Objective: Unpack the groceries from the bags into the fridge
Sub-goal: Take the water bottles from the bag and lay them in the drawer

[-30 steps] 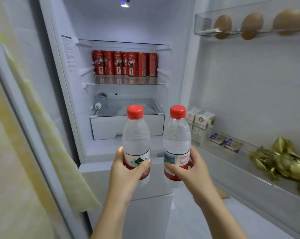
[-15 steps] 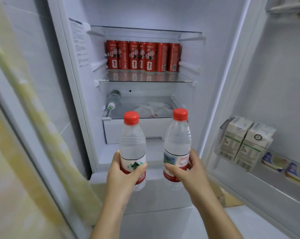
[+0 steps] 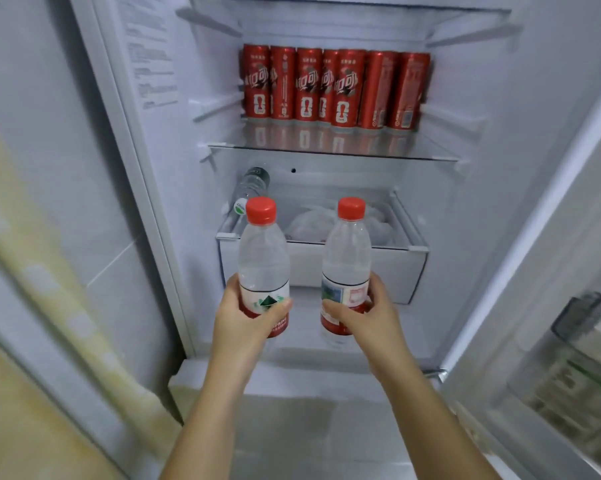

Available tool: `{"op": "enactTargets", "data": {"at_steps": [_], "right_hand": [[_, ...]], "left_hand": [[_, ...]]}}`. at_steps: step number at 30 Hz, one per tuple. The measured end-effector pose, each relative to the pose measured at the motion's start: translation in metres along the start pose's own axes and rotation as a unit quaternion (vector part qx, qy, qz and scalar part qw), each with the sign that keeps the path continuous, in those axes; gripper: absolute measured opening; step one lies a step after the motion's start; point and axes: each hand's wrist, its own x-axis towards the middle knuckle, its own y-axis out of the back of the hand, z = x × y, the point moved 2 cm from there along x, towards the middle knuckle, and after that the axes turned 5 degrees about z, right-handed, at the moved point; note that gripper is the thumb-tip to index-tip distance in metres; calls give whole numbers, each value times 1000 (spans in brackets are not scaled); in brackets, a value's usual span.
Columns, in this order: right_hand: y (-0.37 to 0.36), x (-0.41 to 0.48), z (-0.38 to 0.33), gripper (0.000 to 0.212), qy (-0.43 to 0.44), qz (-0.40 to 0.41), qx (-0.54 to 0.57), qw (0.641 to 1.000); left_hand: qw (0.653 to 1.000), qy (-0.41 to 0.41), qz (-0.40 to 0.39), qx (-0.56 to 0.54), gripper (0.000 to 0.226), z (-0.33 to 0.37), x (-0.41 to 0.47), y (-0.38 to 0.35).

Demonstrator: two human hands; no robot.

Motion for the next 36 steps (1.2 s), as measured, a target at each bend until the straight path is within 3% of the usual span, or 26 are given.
{"op": "enactTargets", "data": {"at_steps": [8,20,26,31,36], "right_hand": [[-20,42,39,62,-39,12,-40,998],[-32,62,68,60,-72,30,-56,995],[-29,69,61,62,-75,-11,-72,994],[-21,77,9,86,-23,6,-42,999],[-29,106,-23,60,31,12,-199,979]], "left_hand": [[998,47,20,45,58,-45,46,-12],[996,34,-17,82,58,-69,74,-17],[994,39,-38,100,58,-61,84,-19],[994,-73,-42,66,59,-17,96,-22],[985,-129,-74,91,26,8,118,-29]]}}
